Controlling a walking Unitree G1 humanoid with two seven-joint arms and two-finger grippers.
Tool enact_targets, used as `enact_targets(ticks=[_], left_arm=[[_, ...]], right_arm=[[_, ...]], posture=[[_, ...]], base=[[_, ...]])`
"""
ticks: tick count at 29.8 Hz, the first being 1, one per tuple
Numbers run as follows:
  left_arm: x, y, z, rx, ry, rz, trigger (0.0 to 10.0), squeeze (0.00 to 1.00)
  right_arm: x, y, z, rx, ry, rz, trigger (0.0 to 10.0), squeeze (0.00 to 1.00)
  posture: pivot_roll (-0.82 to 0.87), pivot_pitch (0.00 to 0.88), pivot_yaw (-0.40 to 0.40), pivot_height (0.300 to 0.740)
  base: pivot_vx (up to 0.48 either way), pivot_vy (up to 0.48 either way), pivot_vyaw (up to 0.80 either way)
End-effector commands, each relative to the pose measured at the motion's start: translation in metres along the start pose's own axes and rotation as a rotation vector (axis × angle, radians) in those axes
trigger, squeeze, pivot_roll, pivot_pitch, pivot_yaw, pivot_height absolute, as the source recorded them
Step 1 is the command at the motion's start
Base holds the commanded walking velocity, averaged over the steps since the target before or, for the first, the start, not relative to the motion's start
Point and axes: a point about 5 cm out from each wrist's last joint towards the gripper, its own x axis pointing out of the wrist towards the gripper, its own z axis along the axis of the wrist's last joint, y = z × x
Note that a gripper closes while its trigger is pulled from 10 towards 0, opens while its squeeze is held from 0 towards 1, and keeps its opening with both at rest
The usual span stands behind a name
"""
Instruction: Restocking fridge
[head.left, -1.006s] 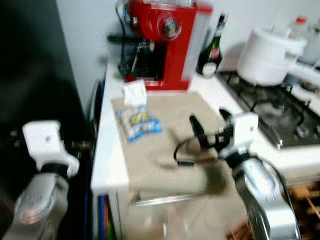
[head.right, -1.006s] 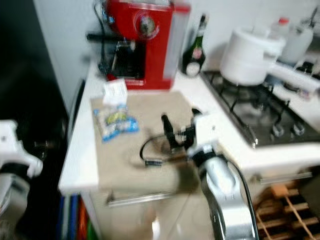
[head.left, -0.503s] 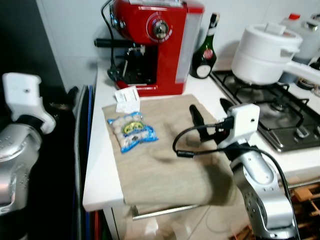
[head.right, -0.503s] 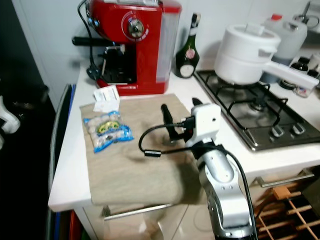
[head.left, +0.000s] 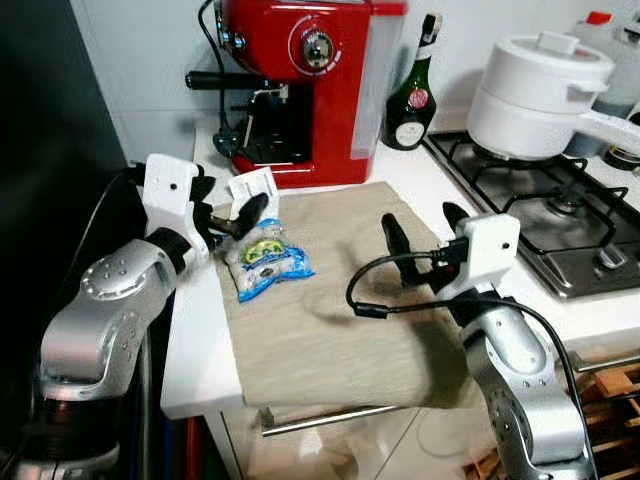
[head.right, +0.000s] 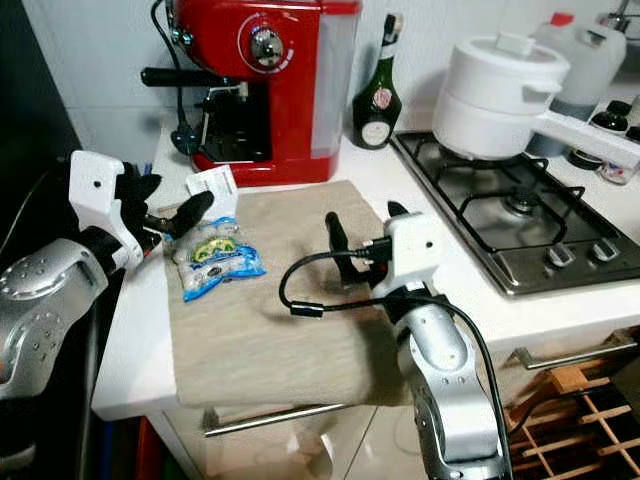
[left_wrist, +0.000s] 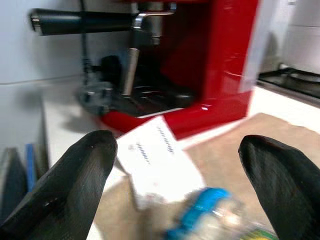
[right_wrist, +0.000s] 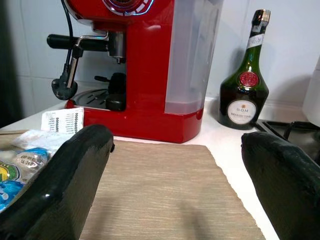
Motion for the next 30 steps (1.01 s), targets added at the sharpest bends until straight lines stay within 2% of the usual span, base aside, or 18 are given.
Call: enact_targets(ticks=[1, 5, 9, 12, 17, 20, 25, 30], left_arm=[[0.004, 0.003, 0.007, 0.019, -0.017, -0.003, 10.0, 0.0], [0.009, 0.004, 0.007, 0.028, 0.009, -0.013, 10.0, 0.0], [0.015, 0.011, 0.002, 0.027, 0.073, -0.027, 10.0, 0.0], [0.016, 0.016, -0.006, -0.018, 0.158, -0.062, 10.0, 0.0], [0.014, 0.014, -0.018, -0.041, 0.238, -0.097, 10.0, 0.0], [0.015, 0.012, -0.041, -0.067, 0.35, -0.104, 10.0, 0.0], [0.013, 0.004, -0.054, -0.075, 0.405, -0.134, 10.0, 0.0], [0.011, -0.003, -0.059, -0.095, 0.41, -0.155, 10.0, 0.0]], right_arm=[[0.0, 0.001, 0.003, 0.004, -0.016, 0.005, 10.0, 0.11], [0.001, 0.003, 0.003, 0.015, -0.012, 0.011, 10.0, 0.11], [0.002, 0.004, 0.002, 0.077, 0.014, 0.025, 10.0, 0.11], [0.001, 0.001, 0.001, 0.096, 0.028, 0.025, 10.0, 0.11], [0.001, 0.002, 0.003, 0.112, 0.029, 0.032, 10.0, 0.11], [0.006, 0.0, 0.014, 0.13, 0.016, 0.073, 10.0, 0.1], [0.009, -0.006, 0.015, 0.117, 0.01, 0.064, 10.0, 0.11], [0.011, -0.007, 0.013, 0.089, 0.02, 0.066, 10.0, 0.1]], posture=[[-0.06, 0.0, -0.015, 0.74], [-0.06, 0.0, -0.011, 0.74], [-0.06, 0.0, 0.005, 0.74], [-0.07, 0.0, 0.015, 0.74], [-0.07, 0.0, 0.022, 0.74], [-0.08, 0.0, 0.026, 0.74], [-0.08, 0.0, 0.02, 0.74], [-0.08, 0.0, 0.012, 0.74]], base=[[0.0, 0.0, 0.0], [0.0, 0.0, 0.0], [0.0, 0.0, 0.0], [0.0, 0.0, 0.0], [0.0, 0.0, 0.0], [0.0, 0.0, 0.0], [0.0, 0.0, 0.0], [0.0, 0.0, 0.0]])
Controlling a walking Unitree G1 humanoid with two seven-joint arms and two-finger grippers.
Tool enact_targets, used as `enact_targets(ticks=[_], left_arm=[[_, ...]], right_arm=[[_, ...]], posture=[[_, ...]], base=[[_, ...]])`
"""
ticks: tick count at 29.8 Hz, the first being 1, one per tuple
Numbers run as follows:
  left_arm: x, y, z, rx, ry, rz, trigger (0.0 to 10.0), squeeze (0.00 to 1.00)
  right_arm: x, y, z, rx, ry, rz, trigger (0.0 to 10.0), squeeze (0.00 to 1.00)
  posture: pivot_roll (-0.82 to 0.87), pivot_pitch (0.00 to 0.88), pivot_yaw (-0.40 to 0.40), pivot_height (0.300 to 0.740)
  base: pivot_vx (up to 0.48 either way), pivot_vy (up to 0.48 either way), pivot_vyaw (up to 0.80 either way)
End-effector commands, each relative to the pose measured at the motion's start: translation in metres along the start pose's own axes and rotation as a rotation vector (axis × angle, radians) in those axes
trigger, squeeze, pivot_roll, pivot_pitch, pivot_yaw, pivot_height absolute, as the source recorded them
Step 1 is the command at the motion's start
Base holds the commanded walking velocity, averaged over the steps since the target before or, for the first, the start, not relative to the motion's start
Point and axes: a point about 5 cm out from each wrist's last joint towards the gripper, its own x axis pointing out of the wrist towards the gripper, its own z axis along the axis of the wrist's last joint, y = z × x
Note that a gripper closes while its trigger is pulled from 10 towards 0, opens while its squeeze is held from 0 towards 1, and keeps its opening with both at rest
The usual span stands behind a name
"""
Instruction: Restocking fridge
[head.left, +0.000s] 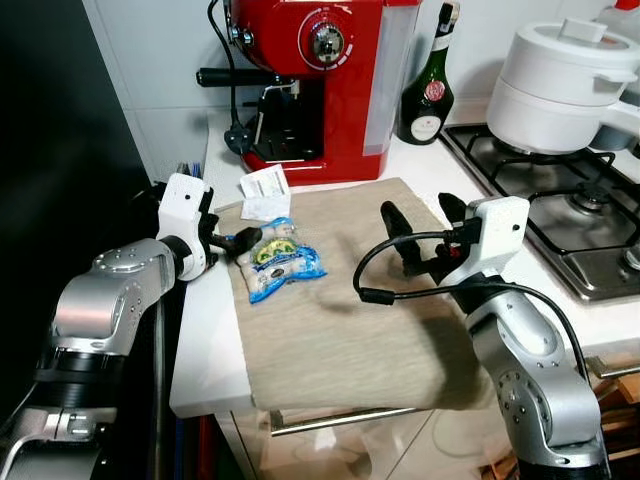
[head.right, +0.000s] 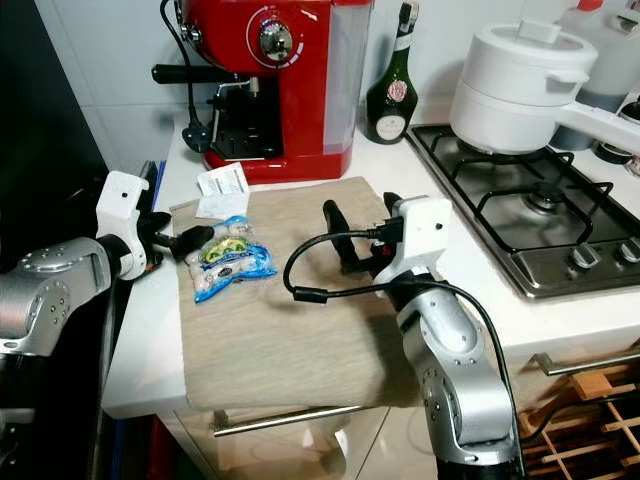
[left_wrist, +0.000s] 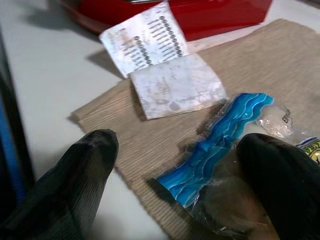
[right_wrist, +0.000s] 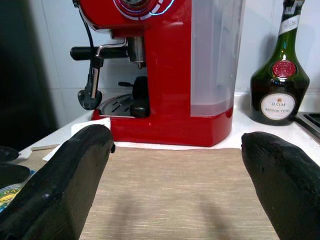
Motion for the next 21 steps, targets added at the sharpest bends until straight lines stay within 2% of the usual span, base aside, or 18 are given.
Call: enact_targets(ticks=[1, 3, 5, 9, 11, 12, 13, 14, 19, 20, 21], left_arm=[[0.003, -0.007, -0.021, -0.012, 0.097, -0.035, 10.0, 0.0], [0.003, -0.008, -0.023, -0.008, 0.111, -0.039, 10.0, 0.0], [0.003, -0.01, -0.033, 0.008, 0.171, -0.056, 10.0, 0.0], [0.003, -0.013, -0.075, -0.018, 0.329, -0.063, 10.0, 0.0], [0.004, -0.012, -0.084, -0.049, 0.35, -0.05, 10.0, 0.0], [0.004, -0.012, -0.084, -0.049, 0.35, -0.05, 10.0, 0.0], [0.006, -0.01, -0.092, -0.087, 0.363, -0.035, 10.0, 0.0], [0.007, -0.01, -0.095, -0.099, 0.369, -0.031, 10.0, 0.0], [0.009, -0.013, -0.099, -0.104, 0.373, -0.04, 10.0, 0.0], [0.01, -0.014, -0.098, -0.103, 0.368, -0.044, 10.0, 0.0], [0.01, -0.014, -0.098, -0.103, 0.368, -0.044, 10.0, 0.0]], right_arm=[[0.002, 0.0, 0.0, -0.005, 0.006, 0.011, 10.0, 0.1], [0.002, 0.001, -0.001, -0.003, 0.009, 0.015, 10.0, 0.1], [0.003, 0.002, -0.001, 0.0, 0.013, 0.022, 10.0, 0.1], [0.006, 0.009, -0.005, 0.099, 0.048, 0.079, 10.0, 0.1], [0.007, 0.012, -0.006, 0.172, 0.071, 0.108, 10.0, 0.1], [0.007, 0.012, -0.006, 0.172, 0.071, 0.108, 10.0, 0.1], [0.009, 0.018, -0.007, 0.271, 0.11, 0.161, 10.0, 0.09], [0.01, 0.021, -0.007, 0.315, 0.127, 0.19, 10.0, 0.1], [0.01, 0.031, -0.009, 0.394, 0.169, 0.276, 10.0, 0.09], [0.008, 0.037, -0.015, 0.437, 0.228, 0.31, 10.0, 0.09], [0.008, 0.037, -0.015, 0.437, 0.228, 0.31, 10.0, 0.09]], posture=[[-0.08, 0.0, 0.009, 0.74], [-0.07, 0.0, 0.008, 0.74], [-0.07, 0.0, 0.006, 0.74], [-0.07, 0.0, 0.005, 0.74], [-0.07, 0.0, 0.003, 0.74], [-0.07, 0.0, 0.003, 0.74], [-0.07, 0.0, 0.005, 0.74], [-0.07, 0.0, 0.005, 0.74], [-0.07, 0.0, 0.009, 0.74], [-0.08, 0.0, 0.01, 0.74], [-0.08, 0.0, 0.01, 0.74]], base=[[0.0, 0.0, 0.0], [0.0, 0.0, 0.0], [0.0, 0.0, 0.0], [0.0, 0.0, 0.0], [0.0, 0.0, 0.0], [0.0, 0.0, 0.0], [0.0, 0.0, 0.0], [0.0, 0.0, 0.0], [0.0, 0.0, 0.0], [0.0, 0.0, 0.0], [0.0, 0.0, 0.0]])
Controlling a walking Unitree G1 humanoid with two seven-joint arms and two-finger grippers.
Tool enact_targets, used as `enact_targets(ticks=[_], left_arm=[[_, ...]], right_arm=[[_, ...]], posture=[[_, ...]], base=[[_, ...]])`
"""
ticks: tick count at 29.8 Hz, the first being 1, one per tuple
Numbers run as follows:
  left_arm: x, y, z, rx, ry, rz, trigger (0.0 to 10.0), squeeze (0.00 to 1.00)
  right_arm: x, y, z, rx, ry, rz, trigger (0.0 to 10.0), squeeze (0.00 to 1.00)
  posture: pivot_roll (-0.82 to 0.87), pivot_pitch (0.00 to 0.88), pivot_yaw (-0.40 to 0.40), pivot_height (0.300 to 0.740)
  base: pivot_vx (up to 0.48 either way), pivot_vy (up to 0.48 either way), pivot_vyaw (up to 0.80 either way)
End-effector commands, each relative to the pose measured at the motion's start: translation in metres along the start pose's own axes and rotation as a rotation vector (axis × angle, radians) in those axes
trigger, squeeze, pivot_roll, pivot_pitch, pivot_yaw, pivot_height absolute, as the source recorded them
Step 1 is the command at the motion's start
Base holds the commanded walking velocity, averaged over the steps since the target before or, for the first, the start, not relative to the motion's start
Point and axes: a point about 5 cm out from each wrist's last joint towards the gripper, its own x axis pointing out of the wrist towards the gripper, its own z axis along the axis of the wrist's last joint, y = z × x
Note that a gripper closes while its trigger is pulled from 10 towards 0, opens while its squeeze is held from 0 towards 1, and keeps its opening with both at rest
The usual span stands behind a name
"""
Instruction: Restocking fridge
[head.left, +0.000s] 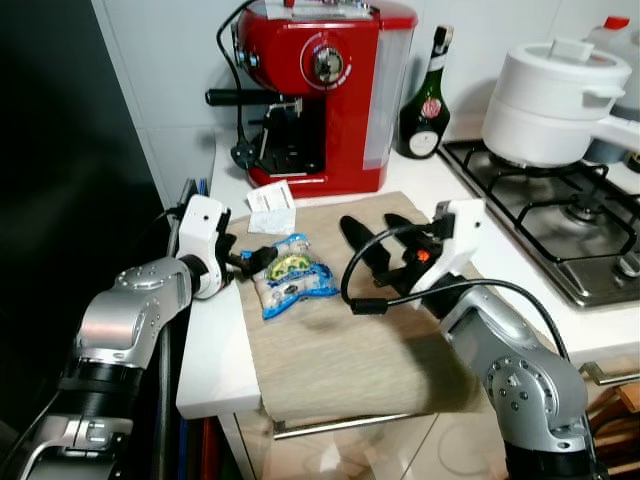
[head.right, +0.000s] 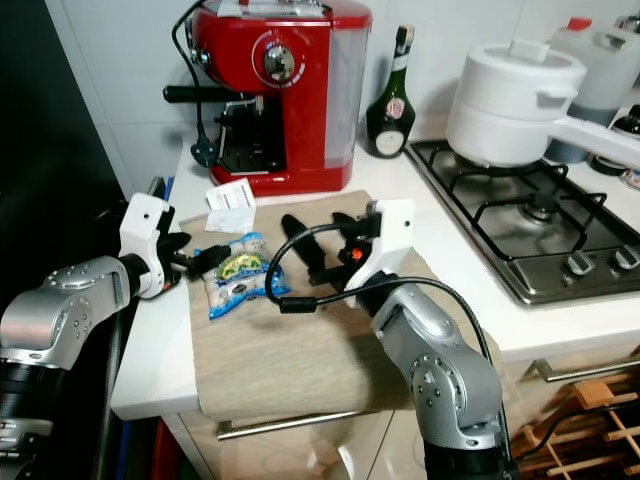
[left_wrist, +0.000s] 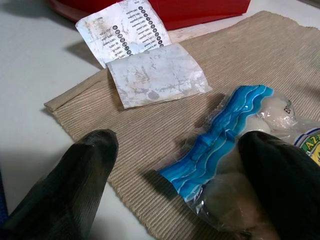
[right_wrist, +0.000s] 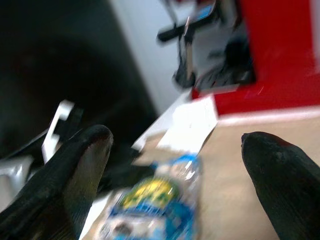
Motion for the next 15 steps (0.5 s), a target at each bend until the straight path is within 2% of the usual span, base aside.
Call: enact_targets(ticks=[1, 3, 5, 6, 7, 10, 15], left_arm=[[0.005, -0.003, -0.064, -0.065, 0.276, 0.01, 10.0, 0.0], [0.006, -0.002, -0.062, -0.065, 0.269, 0.011, 10.0, 0.0], [0.006, 0.0, -0.06, -0.065, 0.263, 0.015, 10.0, 0.0], [0.006, 0.0, -0.06, -0.065, 0.263, 0.015, 10.0, 0.0], [0.007, 0.0, -0.059, -0.065, 0.26, 0.017, 10.0, 0.0], [0.007, 0.002, -0.058, -0.065, 0.256, 0.02, 10.0, 0.0], [0.007, 0.002, -0.055, -0.063, 0.249, 0.02, 10.0, 0.0]], right_arm=[[0.002, 0.001, -0.009, 0.052, 0.071, 0.029, 10.0, 0.09], [0.002, -0.001, -0.014, 0.082, 0.116, 0.018, 10.0, 0.09], [0.005, -0.006, -0.024, 0.092, 0.206, -0.016, 10.0, 0.06], [0.005, -0.006, -0.024, 0.092, 0.206, -0.016, 10.0, 0.06], [0.005, -0.008, -0.028, 0.094, 0.245, -0.024, 10.0, 0.0], [0.008, -0.013, -0.041, 0.106, 0.351, -0.034, 10.0, 0.0], [0.02, -0.009, -0.046, 0.08, 0.389, -0.012, 10.0, 0.0]], posture=[[-0.08, 0.0, 0.01, 0.74], [-0.08, 0.0, 0.01, 0.74], [-0.07, 0.0, 0.011, 0.74], [-0.07, 0.0, 0.011, 0.74], [-0.07, 0.0, 0.011, 0.74], [-0.08, 0.0, 0.015, 0.74], [-0.08, 0.0, 0.017, 0.74]], base=[[0.0, 0.0, 0.0], [0.0, 0.0, 0.0], [0.0, 0.0, 0.0], [0.0, 0.0, 0.0], [0.0, 0.0, 0.0], [0.0, 0.0, 0.0], [0.0, 0.0, 0.0]])
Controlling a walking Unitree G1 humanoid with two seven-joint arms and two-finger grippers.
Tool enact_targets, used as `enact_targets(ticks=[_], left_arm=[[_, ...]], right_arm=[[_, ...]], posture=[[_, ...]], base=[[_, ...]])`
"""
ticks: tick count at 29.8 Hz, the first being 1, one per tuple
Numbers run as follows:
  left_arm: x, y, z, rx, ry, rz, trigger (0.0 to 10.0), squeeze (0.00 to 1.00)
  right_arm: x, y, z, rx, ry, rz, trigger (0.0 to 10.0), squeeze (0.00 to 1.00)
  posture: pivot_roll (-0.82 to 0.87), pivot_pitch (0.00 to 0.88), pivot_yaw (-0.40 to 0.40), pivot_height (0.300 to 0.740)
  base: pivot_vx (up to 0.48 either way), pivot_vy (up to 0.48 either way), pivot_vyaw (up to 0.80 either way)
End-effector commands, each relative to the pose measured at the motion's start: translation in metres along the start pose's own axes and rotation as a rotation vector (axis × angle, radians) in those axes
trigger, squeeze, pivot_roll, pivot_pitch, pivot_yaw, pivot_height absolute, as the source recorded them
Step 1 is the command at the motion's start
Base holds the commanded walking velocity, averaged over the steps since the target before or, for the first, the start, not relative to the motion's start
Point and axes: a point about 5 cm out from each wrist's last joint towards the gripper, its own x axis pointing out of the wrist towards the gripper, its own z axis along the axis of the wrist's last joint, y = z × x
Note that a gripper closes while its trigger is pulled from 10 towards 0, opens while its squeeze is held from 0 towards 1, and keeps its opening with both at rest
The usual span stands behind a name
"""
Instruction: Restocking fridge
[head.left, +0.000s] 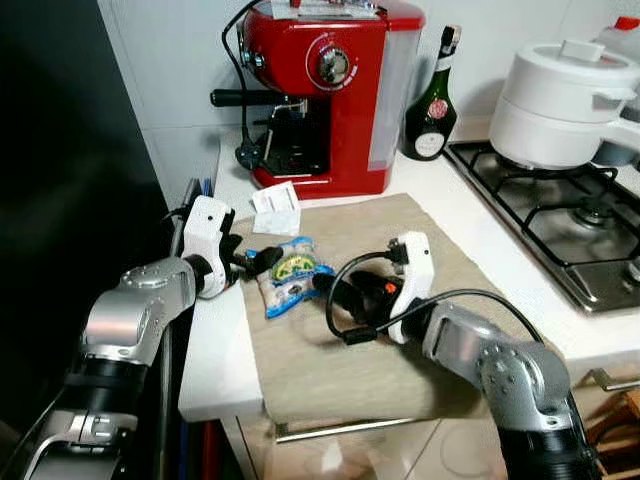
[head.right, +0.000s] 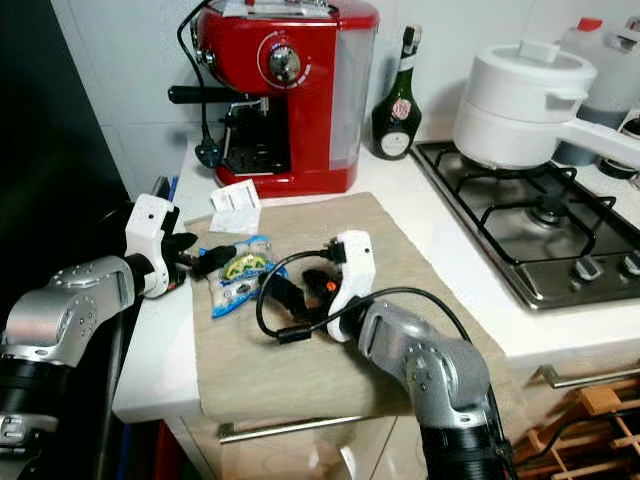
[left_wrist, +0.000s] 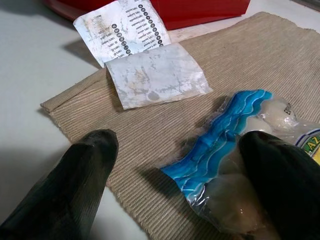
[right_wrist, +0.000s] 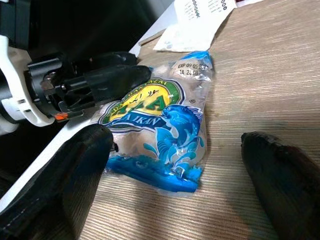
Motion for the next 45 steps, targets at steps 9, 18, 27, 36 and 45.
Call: enact_targets(ticks=[9, 18, 27, 36, 45], left_arm=[[0.006, 0.0, -0.053, -0.054, 0.238, 0.025, 10.0, 0.0], [0.005, -0.003, -0.052, -0.047, 0.232, 0.015, 10.0, 0.0], [0.004, -0.003, -0.051, -0.027, 0.225, 0.028, 10.0, 0.0], [-0.001, -0.001, -0.043, 0.039, 0.185, 0.053, 10.0, 0.0], [-0.012, -0.014, -0.009, 0.196, 0.074, 0.038, 10.0, 0.0]], right_arm=[[0.046, 0.013, -0.016, 0.026, 0.076, 0.037, 10.0, 0.0], [0.052, 0.011, -0.03, -0.112, 0.145, -0.011, 0.0, 0.0], [0.046, 0.003, -0.028, -0.445, 0.1, -0.094, 0.0, 0.0], [0.031, 0.009, 0.006, -0.68, -0.14, -0.182, 0.0, 0.0], [0.012, -0.001, 0.031, -0.641, -0.3, -0.291, 0.0, 0.0]], posture=[[-0.07, 0.0, 0.015, 0.74], [-0.07, 0.0, 0.013, 0.74], [-0.07, 0.0, 0.016, 0.74], [-0.07, 0.0, 0.015, 0.74], [-0.07, 0.0, 0.023, 0.74]], base=[[0.0, 0.0, 0.0], [0.0, 0.0, 0.0], [0.0, 0.0, 0.0], [0.0, 0.0, 0.0], [0.0, 0.0, 0.0]])
